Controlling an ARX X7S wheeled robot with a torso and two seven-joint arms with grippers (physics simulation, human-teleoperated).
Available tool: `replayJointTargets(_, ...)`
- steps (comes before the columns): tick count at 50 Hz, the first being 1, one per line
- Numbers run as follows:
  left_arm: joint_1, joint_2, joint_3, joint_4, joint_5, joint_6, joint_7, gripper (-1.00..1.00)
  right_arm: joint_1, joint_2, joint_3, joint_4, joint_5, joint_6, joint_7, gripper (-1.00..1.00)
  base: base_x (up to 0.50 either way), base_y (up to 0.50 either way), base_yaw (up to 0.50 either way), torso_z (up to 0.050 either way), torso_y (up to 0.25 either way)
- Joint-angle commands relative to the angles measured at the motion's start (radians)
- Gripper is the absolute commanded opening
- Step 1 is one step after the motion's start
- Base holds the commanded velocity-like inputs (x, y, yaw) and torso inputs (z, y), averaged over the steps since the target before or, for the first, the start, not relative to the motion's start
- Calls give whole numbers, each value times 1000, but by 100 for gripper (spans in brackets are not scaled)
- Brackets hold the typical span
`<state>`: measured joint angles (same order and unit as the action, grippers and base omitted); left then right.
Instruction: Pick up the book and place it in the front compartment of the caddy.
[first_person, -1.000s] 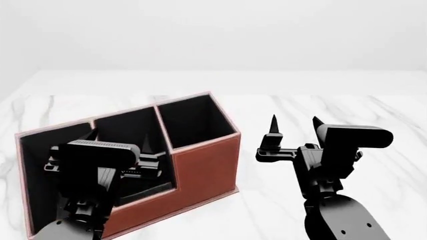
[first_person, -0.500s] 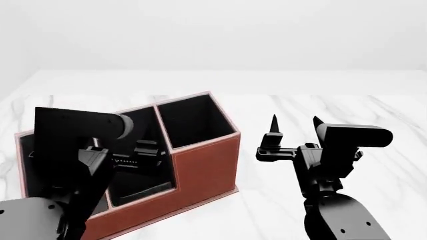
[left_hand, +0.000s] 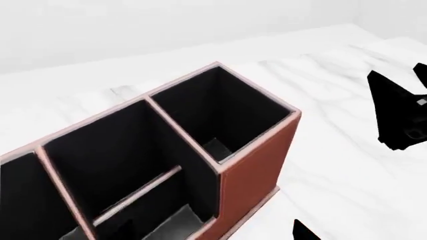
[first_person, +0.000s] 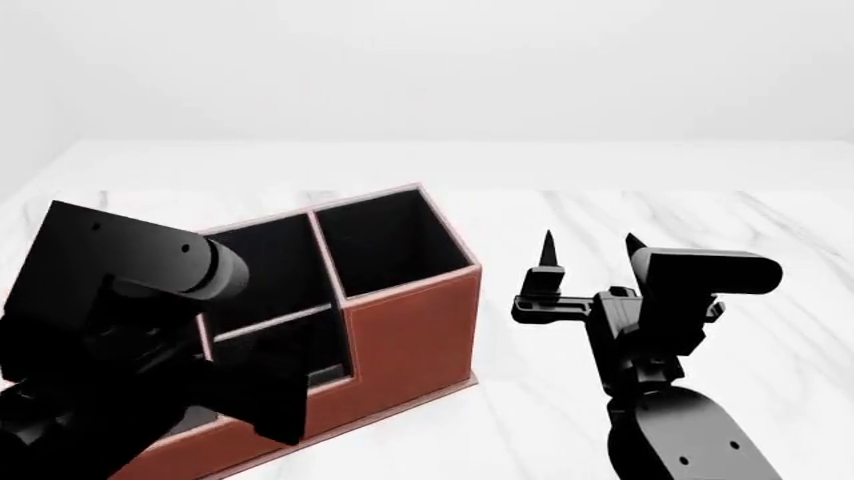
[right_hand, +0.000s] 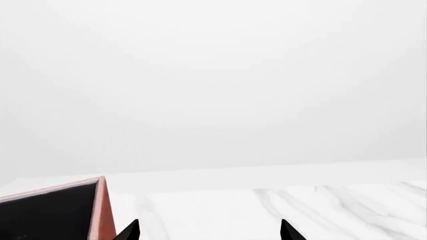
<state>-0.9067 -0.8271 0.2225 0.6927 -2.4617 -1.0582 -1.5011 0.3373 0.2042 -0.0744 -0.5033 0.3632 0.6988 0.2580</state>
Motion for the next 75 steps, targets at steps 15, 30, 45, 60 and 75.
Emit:
replayJointTargets(15,-253,-332,317,37,-453,257,-44,100,11,11,-20,6,5,3,14,100,0,0,0,0,0)
replayJointTargets(30,-243,-425,409,138,-513,357,-24,100,12,16,-33,38,-3,-19,17,100,0,0,0,0,0)
replayJointTargets(45,-187,-494,431,192,-508,408,28,100,13,21,-46,37,-2,-18,25,100,0,0,0,0,0)
replayJointTargets(60,-192,-653,444,229,-573,380,49,100,17,22,-55,43,2,-21,34,100,0,0,0,0,0)
replayJointTargets(75,-116,-743,496,260,-467,384,158,100,15,25,-56,63,5,-38,37,100,0,0,0,0,0)
